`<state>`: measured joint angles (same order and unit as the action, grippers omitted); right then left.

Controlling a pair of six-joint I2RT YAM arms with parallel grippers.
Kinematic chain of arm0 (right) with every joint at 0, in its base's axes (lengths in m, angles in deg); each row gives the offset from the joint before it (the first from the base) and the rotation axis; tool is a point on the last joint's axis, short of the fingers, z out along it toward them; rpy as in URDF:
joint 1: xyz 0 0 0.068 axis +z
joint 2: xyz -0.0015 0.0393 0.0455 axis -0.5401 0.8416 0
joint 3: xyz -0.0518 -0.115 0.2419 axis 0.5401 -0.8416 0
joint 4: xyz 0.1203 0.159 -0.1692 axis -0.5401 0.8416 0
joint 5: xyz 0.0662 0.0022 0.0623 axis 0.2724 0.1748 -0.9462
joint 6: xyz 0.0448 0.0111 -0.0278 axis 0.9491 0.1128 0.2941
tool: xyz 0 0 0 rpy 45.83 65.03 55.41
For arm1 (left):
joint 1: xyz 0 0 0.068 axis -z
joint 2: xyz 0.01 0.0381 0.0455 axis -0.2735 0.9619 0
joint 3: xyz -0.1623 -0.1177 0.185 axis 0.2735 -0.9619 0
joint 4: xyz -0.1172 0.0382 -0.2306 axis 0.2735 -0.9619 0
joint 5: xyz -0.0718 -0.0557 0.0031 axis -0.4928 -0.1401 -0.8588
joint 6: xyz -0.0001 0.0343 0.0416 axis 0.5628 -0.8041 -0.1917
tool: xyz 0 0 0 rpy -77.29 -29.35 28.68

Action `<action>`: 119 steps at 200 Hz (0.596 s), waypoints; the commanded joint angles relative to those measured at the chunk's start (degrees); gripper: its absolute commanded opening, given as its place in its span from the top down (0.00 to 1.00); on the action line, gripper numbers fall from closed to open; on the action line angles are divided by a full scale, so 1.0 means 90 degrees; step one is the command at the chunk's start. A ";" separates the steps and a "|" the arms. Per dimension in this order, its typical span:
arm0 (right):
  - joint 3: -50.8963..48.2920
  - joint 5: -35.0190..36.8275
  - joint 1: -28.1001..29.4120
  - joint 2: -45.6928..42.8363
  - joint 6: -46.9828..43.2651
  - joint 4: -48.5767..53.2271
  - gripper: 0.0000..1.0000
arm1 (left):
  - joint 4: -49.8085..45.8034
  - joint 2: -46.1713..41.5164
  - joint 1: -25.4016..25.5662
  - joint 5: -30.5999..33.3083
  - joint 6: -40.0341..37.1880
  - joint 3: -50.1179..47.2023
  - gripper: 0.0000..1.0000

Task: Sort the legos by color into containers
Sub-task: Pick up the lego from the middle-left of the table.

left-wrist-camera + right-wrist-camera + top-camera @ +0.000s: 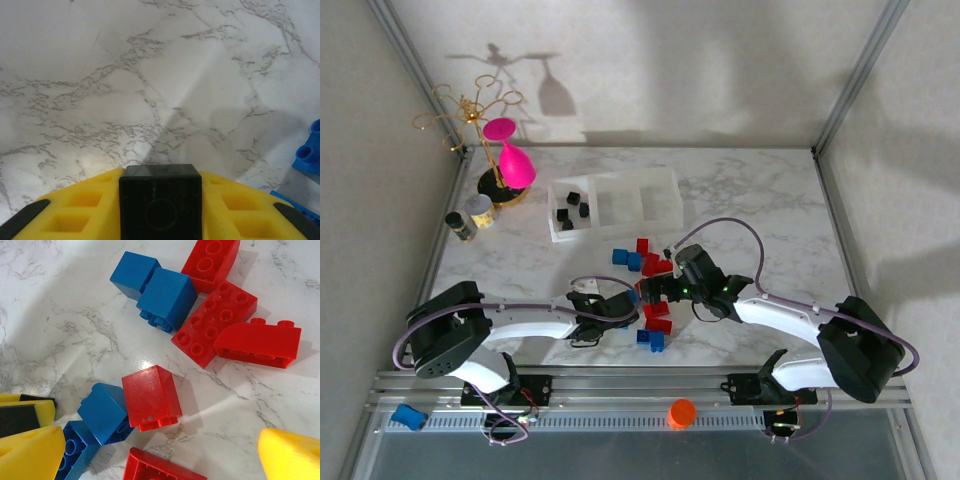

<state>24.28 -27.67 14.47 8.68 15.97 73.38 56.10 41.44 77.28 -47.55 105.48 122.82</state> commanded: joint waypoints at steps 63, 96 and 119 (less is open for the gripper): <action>0.0244 -0.0046 0.0040 -0.0168 0.0015 -0.0071 0.01 | -0.1004 -0.0971 -0.0345 0.0708 -0.0293 0.0393 0.67; 0.0244 -0.0360 -0.0090 -0.0100 0.0166 -0.0378 0.01 | -0.0966 -0.1312 -0.1052 0.0822 -0.1047 0.0808 0.67; 0.0310 -0.0559 -0.0255 0.0047 0.0333 -0.0597 0.01 | -0.0753 -0.1256 -0.1735 0.0870 -0.1736 0.1206 0.67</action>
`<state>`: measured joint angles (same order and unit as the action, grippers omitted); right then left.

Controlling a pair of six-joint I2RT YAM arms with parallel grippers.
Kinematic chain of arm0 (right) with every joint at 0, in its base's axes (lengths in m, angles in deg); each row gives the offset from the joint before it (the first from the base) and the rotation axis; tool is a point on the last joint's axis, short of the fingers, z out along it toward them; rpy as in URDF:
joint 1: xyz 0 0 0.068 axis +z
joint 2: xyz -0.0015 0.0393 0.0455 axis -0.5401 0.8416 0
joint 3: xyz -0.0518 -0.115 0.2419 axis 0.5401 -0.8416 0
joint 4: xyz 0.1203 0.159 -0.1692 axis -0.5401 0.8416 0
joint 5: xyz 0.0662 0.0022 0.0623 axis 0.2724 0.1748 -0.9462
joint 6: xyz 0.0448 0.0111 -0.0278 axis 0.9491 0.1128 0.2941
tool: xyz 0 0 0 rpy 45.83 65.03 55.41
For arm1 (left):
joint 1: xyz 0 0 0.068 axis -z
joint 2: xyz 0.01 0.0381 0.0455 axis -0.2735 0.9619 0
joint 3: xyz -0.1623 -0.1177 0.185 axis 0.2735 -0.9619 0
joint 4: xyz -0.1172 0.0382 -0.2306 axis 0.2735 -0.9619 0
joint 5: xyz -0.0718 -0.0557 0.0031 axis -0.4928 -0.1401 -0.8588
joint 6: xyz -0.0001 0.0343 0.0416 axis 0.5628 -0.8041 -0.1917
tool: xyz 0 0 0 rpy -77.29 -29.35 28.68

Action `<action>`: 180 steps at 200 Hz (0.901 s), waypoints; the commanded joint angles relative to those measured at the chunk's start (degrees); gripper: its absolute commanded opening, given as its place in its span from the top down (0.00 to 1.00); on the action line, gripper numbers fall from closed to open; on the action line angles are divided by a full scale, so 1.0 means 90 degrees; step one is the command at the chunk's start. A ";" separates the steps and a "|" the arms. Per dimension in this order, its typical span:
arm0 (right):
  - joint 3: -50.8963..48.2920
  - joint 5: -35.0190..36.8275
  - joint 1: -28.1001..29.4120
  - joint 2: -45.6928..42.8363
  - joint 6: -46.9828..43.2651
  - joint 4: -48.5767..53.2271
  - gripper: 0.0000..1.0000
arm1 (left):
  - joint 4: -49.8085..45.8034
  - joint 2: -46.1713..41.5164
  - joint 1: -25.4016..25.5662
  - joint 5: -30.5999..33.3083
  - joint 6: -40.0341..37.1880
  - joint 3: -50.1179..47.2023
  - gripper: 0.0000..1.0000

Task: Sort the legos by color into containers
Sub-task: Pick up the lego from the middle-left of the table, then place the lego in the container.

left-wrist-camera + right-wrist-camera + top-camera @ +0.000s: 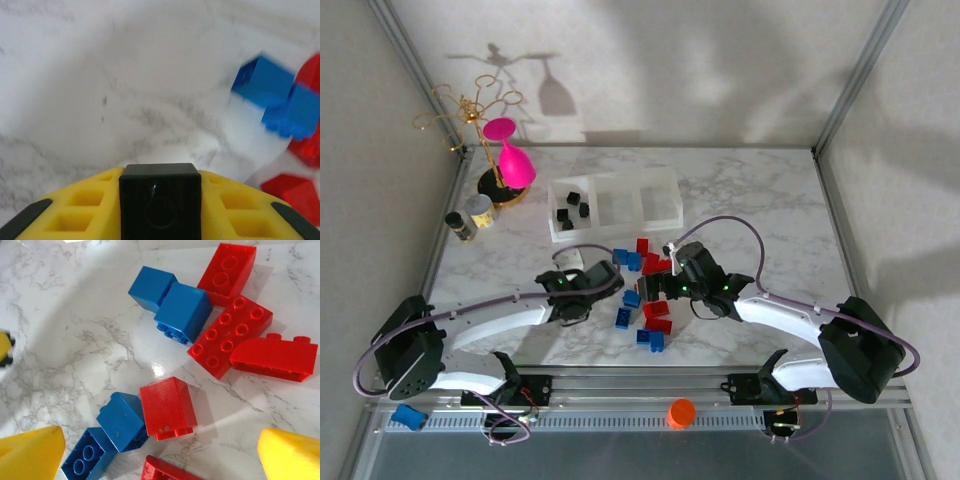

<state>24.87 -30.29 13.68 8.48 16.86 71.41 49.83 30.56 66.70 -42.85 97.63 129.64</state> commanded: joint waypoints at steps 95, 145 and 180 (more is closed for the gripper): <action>0.0491 -0.0161 -0.0410 0.0429 0.0267 -0.0747 0.01 | 0.0924 0.2194 -0.2697 0.0086 -0.2742 0.2282 0.66; 0.0464 -0.0240 -0.0411 0.0555 0.0300 -0.0810 0.01 | 0.1139 0.3531 -0.3029 0.0094 -0.3100 0.3508 0.66; 0.0481 -0.0155 -0.0421 0.0456 0.0235 -0.0708 0.01 | 0.1146 0.4192 -0.3178 -0.0046 -0.3192 0.4039 0.64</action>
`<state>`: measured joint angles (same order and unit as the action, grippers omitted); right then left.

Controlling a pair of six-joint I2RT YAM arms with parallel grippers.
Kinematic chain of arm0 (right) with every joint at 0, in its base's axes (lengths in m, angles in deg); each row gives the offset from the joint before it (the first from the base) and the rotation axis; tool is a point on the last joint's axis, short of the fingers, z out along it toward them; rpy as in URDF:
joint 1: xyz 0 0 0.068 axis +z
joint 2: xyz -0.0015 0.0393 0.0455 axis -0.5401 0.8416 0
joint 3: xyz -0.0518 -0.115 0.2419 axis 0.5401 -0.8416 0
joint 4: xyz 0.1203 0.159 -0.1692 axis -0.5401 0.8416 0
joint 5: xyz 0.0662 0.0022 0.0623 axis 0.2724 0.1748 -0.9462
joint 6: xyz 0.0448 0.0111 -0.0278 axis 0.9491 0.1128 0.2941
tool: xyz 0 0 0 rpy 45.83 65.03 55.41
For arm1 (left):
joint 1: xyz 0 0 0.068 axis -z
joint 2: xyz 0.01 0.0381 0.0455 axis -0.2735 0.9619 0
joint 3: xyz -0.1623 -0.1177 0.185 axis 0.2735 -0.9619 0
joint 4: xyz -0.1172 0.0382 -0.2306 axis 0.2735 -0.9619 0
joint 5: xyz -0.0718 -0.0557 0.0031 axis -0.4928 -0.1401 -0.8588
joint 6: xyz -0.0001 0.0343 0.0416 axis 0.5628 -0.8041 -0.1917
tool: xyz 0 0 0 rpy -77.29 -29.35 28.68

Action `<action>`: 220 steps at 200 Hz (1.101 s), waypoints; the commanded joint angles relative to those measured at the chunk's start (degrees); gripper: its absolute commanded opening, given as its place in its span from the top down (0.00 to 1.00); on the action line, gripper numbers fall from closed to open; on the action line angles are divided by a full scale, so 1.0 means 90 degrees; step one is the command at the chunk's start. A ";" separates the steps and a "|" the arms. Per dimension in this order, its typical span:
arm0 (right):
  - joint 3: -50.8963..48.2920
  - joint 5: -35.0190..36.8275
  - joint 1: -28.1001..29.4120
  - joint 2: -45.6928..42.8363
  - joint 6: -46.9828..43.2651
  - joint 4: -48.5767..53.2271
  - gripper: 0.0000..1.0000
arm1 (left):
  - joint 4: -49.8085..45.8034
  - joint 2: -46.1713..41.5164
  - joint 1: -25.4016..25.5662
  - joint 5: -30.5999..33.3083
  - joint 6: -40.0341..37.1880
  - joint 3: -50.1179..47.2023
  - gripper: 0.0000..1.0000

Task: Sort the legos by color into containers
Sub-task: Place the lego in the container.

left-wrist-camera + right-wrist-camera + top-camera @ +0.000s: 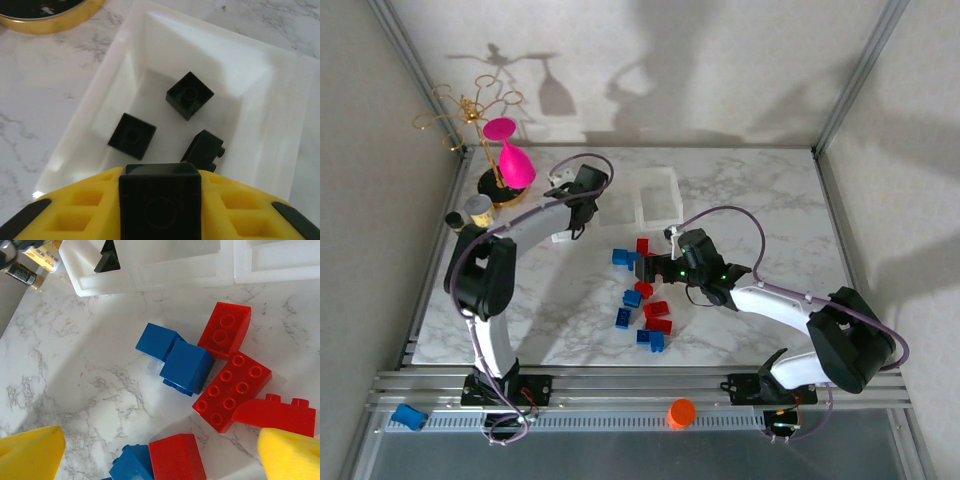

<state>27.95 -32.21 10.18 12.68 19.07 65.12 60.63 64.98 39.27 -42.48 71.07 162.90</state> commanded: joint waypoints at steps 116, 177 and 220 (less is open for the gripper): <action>0.0189 0.0122 -0.0203 -0.0464 -0.0050 0.0120 0.01 | -0.0174 -0.0469 -0.0020 -0.0488 -0.0523 0.0301 0.50; 0.0159 -0.0292 -0.0310 -0.0563 0.0022 0.0195 0.01 | -0.0181 -0.1765 0.0546 -0.0728 -0.0295 -0.0906 0.49; -0.0114 -0.0259 -0.0474 -0.0635 0.0034 0.0278 0.01 | -0.0019 -0.2308 0.1343 -0.0753 0.0058 -0.1747 0.47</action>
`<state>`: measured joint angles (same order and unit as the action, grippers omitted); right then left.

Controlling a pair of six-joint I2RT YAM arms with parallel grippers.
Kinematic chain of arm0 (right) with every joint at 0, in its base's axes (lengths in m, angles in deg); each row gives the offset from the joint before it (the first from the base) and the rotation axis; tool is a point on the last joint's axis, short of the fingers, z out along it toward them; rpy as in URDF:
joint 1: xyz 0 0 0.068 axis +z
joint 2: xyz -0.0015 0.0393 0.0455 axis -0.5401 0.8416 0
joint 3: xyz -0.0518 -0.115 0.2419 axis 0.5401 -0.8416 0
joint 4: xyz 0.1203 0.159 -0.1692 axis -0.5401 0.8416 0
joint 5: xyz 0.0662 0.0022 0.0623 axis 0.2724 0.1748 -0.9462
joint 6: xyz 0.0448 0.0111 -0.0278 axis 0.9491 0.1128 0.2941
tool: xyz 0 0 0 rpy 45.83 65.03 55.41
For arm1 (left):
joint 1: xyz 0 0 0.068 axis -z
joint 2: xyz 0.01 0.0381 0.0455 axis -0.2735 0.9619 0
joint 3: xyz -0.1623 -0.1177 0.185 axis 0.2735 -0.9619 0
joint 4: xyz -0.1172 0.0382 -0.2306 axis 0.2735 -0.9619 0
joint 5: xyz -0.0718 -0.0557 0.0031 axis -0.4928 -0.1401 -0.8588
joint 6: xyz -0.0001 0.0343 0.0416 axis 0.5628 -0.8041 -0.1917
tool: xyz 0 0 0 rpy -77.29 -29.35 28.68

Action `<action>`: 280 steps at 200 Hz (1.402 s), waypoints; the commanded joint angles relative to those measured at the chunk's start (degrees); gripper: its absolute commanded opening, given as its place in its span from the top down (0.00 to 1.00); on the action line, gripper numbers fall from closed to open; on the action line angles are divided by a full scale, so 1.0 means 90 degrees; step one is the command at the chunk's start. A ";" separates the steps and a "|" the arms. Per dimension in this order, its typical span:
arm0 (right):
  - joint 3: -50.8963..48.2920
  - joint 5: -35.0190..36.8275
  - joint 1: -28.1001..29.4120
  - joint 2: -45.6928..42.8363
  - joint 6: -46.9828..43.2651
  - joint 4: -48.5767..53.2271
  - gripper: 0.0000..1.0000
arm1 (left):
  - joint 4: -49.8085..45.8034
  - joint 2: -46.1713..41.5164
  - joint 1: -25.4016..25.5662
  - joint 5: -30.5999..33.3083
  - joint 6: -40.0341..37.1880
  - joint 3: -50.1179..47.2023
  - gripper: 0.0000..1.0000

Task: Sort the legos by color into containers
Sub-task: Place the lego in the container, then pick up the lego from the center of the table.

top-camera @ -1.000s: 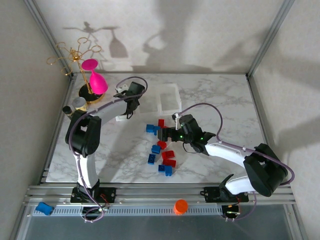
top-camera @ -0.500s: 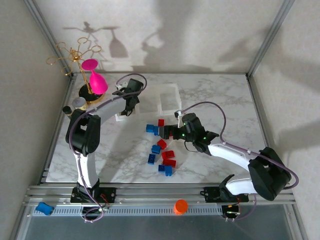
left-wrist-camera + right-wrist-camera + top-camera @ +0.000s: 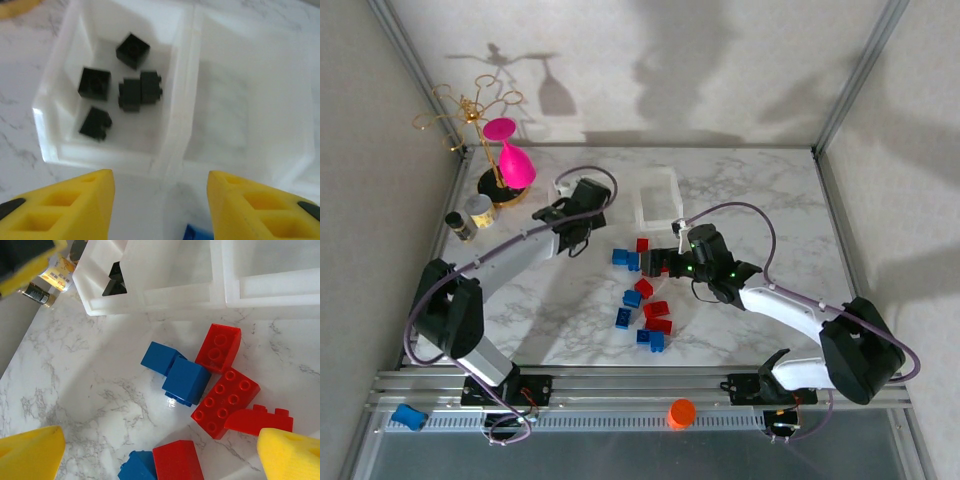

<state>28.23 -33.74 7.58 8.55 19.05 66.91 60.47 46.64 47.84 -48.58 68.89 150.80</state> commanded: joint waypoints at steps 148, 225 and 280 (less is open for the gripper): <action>-0.0517 -0.0322 -0.0450 -0.0270 0.0202 -0.0338 0.01 | 0.0431 0.1196 0.1165 -0.0510 0.0645 -0.0224 0.41; -0.0543 -0.0274 -0.0456 -0.0286 0.0167 -0.0335 0.01 | 0.0463 0.1832 0.1047 -0.0584 0.0611 0.0174 0.37; -0.0563 -0.0255 -0.0471 -0.0285 0.0143 -0.0348 0.01 | 0.0565 0.1930 0.0878 -0.0690 0.0853 -0.0025 0.35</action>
<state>23.77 -36.50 3.76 7.06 20.60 64.70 65.37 63.69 56.63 -54.61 74.92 151.08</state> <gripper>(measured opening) 0.988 0.647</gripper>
